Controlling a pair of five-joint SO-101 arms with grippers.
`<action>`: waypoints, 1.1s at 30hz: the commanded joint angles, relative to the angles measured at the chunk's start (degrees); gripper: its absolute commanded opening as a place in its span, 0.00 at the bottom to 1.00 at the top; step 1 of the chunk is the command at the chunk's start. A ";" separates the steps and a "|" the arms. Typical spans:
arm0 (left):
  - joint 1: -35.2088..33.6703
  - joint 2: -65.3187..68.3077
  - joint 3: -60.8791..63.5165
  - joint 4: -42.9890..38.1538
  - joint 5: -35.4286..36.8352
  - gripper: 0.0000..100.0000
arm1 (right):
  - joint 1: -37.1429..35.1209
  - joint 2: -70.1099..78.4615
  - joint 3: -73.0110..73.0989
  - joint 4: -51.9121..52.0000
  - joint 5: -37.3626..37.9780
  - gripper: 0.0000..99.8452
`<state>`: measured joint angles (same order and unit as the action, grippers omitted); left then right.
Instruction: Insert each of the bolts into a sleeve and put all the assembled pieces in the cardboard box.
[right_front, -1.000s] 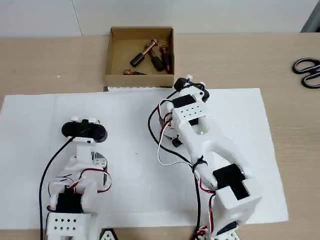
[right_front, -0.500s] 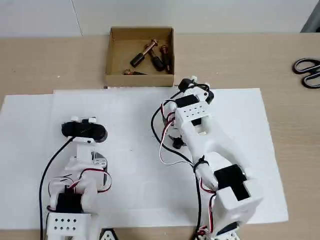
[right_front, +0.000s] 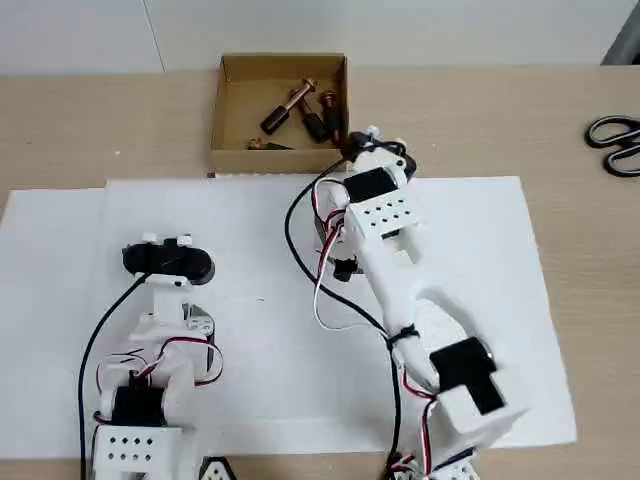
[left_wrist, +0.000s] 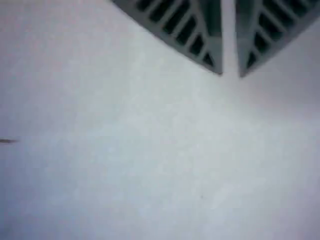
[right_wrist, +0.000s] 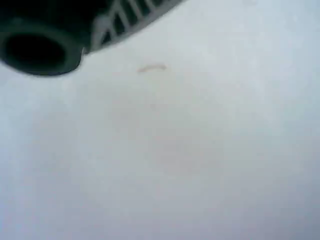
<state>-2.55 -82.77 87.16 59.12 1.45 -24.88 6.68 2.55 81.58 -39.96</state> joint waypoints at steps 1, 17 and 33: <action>0.09 -0.35 -0.31 -1.05 -0.26 0.01 | 0.04 -5.76 -2.81 2.95 1.05 0.00; -0.09 0.44 -20.53 8.44 0.18 0.01 | 6.81 -16.75 -2.55 16.40 1.05 0.00; -0.35 44.75 -65.98 17.93 0.00 0.01 | 10.51 -28.35 11.34 15.87 0.79 0.00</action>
<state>-2.64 -43.56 29.41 77.32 1.45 -15.03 -17.41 12.84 97.23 -39.52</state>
